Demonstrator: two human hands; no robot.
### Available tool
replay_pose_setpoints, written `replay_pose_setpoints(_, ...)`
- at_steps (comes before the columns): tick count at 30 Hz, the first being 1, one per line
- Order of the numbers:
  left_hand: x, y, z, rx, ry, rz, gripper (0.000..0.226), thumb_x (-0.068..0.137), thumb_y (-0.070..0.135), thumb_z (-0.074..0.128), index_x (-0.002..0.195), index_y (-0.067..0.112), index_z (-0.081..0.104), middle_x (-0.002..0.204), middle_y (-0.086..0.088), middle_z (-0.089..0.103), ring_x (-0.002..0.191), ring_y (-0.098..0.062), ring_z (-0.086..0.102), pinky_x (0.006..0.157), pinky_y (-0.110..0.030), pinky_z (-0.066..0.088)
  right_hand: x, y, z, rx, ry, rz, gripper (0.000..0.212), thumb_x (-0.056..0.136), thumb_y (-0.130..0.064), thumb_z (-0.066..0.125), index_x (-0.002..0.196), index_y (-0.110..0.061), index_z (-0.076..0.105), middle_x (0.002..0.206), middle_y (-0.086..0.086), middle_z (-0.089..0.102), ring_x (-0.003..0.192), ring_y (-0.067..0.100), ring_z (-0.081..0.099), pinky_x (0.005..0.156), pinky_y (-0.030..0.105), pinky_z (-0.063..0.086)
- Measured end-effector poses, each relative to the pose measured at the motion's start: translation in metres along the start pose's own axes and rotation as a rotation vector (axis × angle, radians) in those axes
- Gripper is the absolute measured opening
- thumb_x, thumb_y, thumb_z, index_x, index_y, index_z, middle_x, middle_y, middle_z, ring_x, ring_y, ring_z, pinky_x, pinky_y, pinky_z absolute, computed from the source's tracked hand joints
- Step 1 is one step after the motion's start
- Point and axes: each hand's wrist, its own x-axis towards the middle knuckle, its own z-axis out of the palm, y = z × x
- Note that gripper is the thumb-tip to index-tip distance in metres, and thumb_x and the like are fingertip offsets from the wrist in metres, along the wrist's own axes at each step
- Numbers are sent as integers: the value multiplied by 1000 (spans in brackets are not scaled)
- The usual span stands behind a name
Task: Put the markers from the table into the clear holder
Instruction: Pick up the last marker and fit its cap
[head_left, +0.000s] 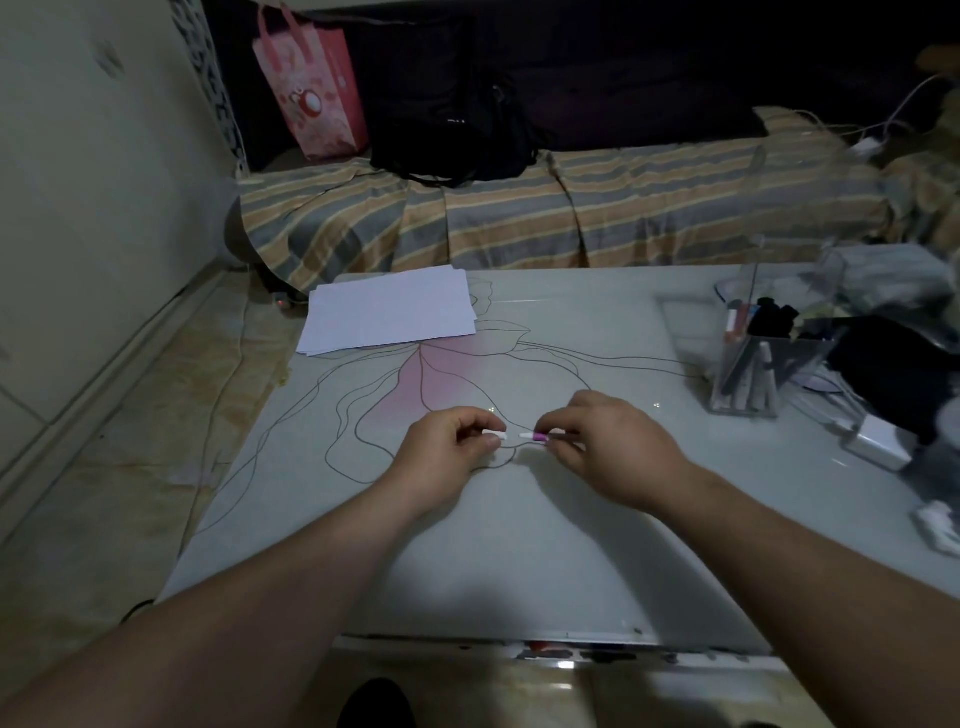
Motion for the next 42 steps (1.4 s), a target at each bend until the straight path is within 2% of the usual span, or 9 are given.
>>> replay_pose_setpoints(3,0,5,3,-9,-1,-3,10,91,24,72,97,29,77,85,4,76,65,4,61,63,-7,44,-1,-2,-3,-14,21,-22,21,97,-42,54,113,-47,67,98,-11,58,98,14,59,78,35,53)
replay_pose_setpoints(11,-3,15,8,-78,-26,5,10,92,17,72,99,21,78,68,12,65,54,7,54,57,-5,39,0,-3,-4,-18,43,-18,21,97,-41,53,112,-46,65,90,-9,55,93,17,58,75,37,54)
replay_pose_setpoints(17,-3,20,10,-80,1,-14,10,91,20,72,97,25,78,77,6,70,60,5,57,59,-6,42,0,-2,-6,-26,29,2,20,98,-42,52,113,-46,64,89,-10,52,93,18,57,75,38,54)
replay_pose_setpoints(20,-3,21,12,-81,12,-20,10,91,22,72,94,30,77,85,-3,75,68,-5,62,67,-16,49,0,-1,-6,-25,28,1,20,98,-42,52,113,-46,64,88,-10,50,94,18,57,75,38,53)
replay_pose_setpoints(23,-5,25,13,-79,5,-24,9,90,24,72,93,31,77,86,-1,76,70,-6,65,74,-24,54,1,-1,-6,-18,25,0,20,98,-43,52,114,-46,64,87,-10,49,93,18,57,75,38,53)
replay_pose_setpoints(27,-8,34,15,-83,16,-2,11,93,24,67,91,31,76,84,7,77,76,-6,70,75,-21,54,2,-3,-6,-13,43,-37,20,98,-42,51,113,-42,64,88,-9,53,91,20,59,74,40,53)
replay_pose_setpoints(31,-10,46,16,-49,55,-2,15,96,26,61,89,27,74,80,11,76,75,-6,70,70,-19,53,2,-4,-8,23,73,-65,20,98,-42,49,109,-37,65,86,-7,56,87,19,59,73,40,52)
replay_pose_setpoints(35,-10,63,16,46,98,55,17,97,27,58,86,27,71,76,10,73,71,4,64,61,-8,44,4,-4,-17,137,101,-26,23,97,-49,49,107,-40,67,86,-9,61,85,14,58,75,40,52)
replay_pose_setpoints(42,-10,83,24,136,136,102,16,96,31,59,84,28,69,75,13,72,74,2,64,67,-16,45,-1,0,-29,316,145,146,17,91,-58,57,97,-46,68,85,-19,67,80,2,60,72,33,54)
